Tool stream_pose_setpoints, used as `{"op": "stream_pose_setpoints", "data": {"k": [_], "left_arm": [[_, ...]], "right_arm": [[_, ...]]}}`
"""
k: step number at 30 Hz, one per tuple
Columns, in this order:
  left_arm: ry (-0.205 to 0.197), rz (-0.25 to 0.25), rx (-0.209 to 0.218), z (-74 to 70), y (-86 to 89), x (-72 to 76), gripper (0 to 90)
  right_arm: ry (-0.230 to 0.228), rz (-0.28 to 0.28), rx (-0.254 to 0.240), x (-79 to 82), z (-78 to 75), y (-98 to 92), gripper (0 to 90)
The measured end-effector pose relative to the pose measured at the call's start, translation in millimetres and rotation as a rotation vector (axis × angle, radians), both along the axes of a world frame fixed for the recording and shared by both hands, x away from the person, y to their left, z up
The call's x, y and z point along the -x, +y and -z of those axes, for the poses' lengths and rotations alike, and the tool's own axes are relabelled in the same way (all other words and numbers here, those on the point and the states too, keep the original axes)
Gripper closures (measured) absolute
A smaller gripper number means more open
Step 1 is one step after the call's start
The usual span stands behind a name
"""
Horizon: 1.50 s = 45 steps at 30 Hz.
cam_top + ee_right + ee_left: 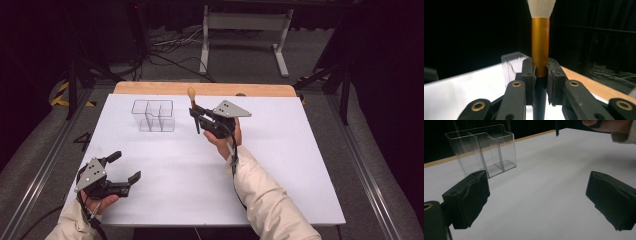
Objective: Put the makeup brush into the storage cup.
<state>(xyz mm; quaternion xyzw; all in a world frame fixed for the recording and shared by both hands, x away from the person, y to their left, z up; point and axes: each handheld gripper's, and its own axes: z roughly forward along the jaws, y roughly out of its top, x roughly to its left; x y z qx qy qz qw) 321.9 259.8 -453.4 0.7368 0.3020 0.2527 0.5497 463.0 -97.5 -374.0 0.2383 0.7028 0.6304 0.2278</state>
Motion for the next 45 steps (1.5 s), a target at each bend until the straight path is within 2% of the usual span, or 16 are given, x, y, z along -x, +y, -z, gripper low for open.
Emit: {"op": "stream_pose_setpoints", "data": {"k": [1, 4, 10, 15, 20, 26, 29, 32, 37, 45], "left_arm": [[-0.001, 0.001, 0.002, 0.7, -0.5, 0.0, 5.7], [0.004, 0.001, 0.002, 1.6, -0.5, 0.3, 5.9], [0.006, 0.01, 0.003, 1.9, -0.3, 1.1, 6.0], [0.006, 0.011, 0.008, 2.5, 1.2, 2.6, 6.1], [0.012, 0.012, 0.01, 3.1, 3.1, 5.2, 6.3], [0.02, 0.017, 0.009, 3.5, 4.8, 6.0, 6.4], [0.019, 0.023, 0.009, 3.7, 4.7, 5.7, 6.4], [0.018, 0.022, 0.011, 3.7, 4.5, 5.9, 6.4], [0.018, 0.024, 0.013, 3.6, 4.6, 6.3, 6.4], [0.018, 0.032, 0.015, 3.5, 4.8, 6.6, 6.4]], "right_arm": [[0.0, 0.0, 0.0, 0.0, 0.0, 0.0, 78.8], [-0.011, -0.021, -0.034, -13.9, -7.7, 14.1, 78.8], [0.0, -0.043, -0.084, -29.8, -12.7, 34.4, 78.8], [-0.002, -0.083, -0.119, -38.9, -13.9, 52.5, 78.8], [-0.001, -0.093, -0.133, -46.6, -11.2, 66.9, 78.8], [0.002, -0.074, -0.12, -60.1, -4.7, 78.2, 78.7], [0.011, -0.049, -0.136, -68.1, -3.9, 80.2, 78.8], [0.013, -0.036, -0.132, -72.6, -2.7, 81.8, 78.8], [0.015, 0.001, -0.093, -82.7, 3.1, 87.1, 78.7], [0.036, 0.043, -0.067, -87.3, 13.8, 87.2, 78.7]]}}
